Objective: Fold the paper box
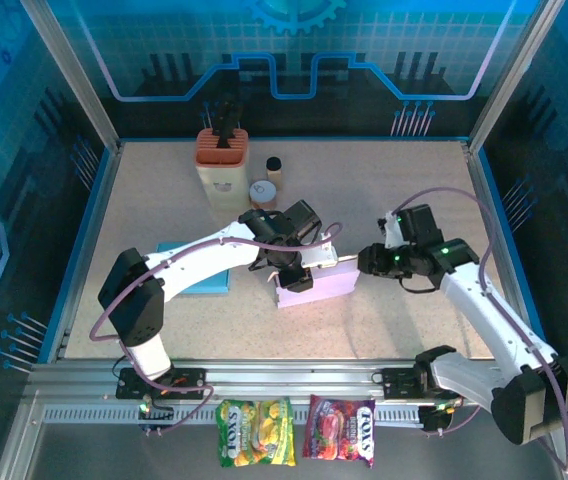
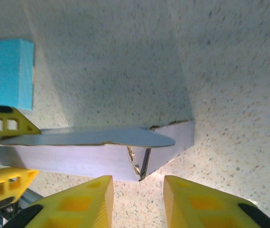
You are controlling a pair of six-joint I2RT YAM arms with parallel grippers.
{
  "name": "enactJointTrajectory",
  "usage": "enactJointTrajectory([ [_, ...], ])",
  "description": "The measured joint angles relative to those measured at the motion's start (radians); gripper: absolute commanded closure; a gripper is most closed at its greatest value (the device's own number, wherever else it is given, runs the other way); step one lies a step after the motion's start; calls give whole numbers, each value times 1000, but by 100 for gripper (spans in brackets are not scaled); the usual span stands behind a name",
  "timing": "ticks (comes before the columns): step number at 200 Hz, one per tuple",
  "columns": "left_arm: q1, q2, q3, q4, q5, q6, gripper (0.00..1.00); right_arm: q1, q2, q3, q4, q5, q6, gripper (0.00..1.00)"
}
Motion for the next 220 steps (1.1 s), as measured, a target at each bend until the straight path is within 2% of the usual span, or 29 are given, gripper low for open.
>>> enactJointTrajectory([
  [35,0,0,0,0,0,0,63,-98,-18,51,0,-54,-43,55],
  [70,0,0,0,0,0,0,63,-108,52,66,13,-133,-84,52],
  [128,0,0,0,0,0,0,63,-107,113,66,32,-232,-125,54],
  [220,0,0,0,0,0,0,63,-90,113,48,31,-254,-150,57],
])
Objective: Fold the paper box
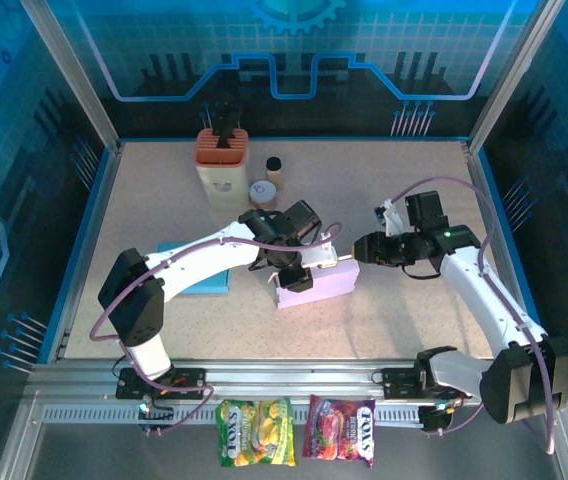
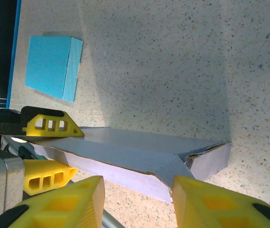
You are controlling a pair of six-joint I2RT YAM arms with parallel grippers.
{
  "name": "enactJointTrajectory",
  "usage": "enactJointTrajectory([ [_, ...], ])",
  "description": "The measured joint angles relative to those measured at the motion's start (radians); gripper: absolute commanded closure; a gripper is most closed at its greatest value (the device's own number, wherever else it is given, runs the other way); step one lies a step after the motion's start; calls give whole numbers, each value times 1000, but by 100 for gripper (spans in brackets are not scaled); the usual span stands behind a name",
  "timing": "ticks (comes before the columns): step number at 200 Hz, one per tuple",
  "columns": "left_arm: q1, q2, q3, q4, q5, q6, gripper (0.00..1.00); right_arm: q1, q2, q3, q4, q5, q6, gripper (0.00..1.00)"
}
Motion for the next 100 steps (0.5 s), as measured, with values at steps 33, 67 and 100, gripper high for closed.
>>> enactJointTrajectory([
  [33,0,0,0,0,0,0,63,8,-14,0,0,40,-12,54],
  [67,0,0,0,0,0,0,63,8,-20,0,0,65,-15,54],
  [100,0,0,0,0,0,0,63,8,-3,0,1,73,-24,56],
])
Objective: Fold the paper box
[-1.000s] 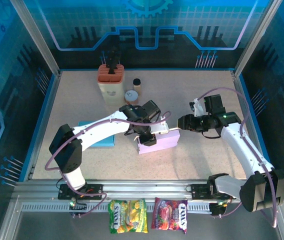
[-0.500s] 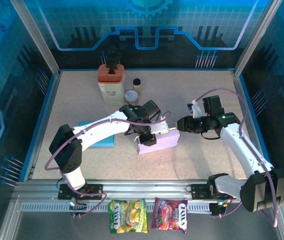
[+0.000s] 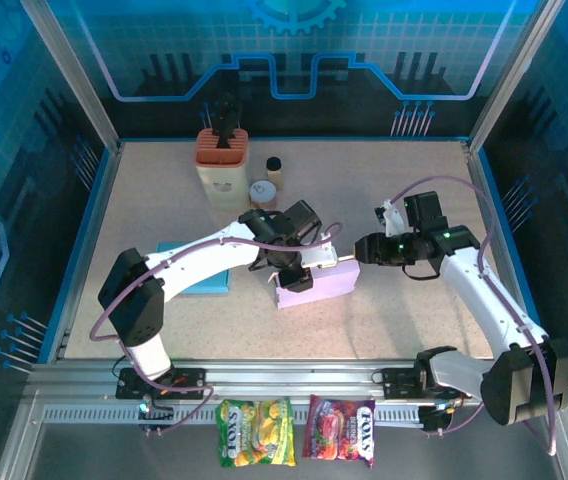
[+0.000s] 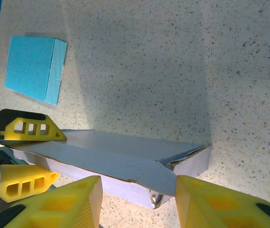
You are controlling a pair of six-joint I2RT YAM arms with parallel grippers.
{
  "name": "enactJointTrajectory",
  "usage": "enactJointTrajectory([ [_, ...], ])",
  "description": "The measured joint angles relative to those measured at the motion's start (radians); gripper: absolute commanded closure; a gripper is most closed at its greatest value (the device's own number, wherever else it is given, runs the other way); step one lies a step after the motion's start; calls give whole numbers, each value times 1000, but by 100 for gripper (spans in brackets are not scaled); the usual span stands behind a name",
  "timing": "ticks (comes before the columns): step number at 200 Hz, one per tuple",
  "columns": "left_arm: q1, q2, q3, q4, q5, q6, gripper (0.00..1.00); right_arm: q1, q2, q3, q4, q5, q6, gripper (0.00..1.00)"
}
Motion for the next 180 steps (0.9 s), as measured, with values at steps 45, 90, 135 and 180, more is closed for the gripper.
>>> enactJointTrajectory([
  [45,0,0,0,0,0,0,63,0,16,0,0,-16,-22,64],
  [90,0,0,0,0,0,0,63,3,19,-1,-1,-17,-33,71],
  [135,0,0,0,0,0,0,63,10,-5,-14,-1,-4,-35,74],
  [180,0,0,0,-1,3,0,62,24,-35,-34,-1,21,-35,71],
])
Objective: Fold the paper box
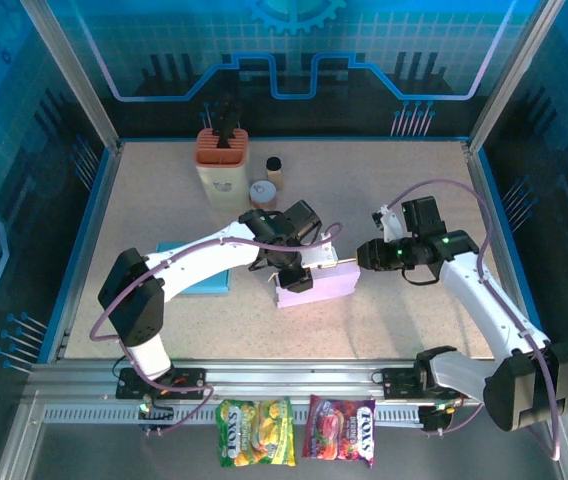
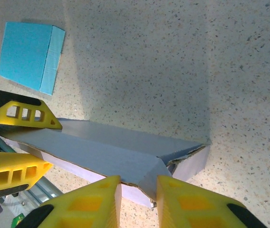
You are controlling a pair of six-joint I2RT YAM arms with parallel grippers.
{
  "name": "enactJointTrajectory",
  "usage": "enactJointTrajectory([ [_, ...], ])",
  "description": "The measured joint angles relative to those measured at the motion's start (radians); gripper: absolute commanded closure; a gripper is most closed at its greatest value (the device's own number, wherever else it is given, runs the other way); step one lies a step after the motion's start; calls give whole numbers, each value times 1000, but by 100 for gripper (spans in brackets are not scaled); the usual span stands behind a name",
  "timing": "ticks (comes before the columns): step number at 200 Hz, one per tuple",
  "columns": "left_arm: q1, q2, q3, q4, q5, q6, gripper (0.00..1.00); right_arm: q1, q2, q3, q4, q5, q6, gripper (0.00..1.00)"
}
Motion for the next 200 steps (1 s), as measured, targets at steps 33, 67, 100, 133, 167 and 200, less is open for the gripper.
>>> enactJointTrajectory([
  [33,0,2,0,0,4,0,62,12,-6,-1,-2,14,0,63],
  [67,0,2,0,0,5,0,62,14,-35,-6,-8,15,3,62],
  [100,0,8,6,0,6,0,62,14,-40,-8,-8,15,4,61],
  [133,0,13,12,0,9,0,62,21,-37,-15,-10,36,4,62],
  [167,0,13,12,0,15,0,62,24,-43,-12,-9,80,3,62],
  [200,0,13,12,0,19,0,62,24,-70,0,-8,106,-13,55],
])
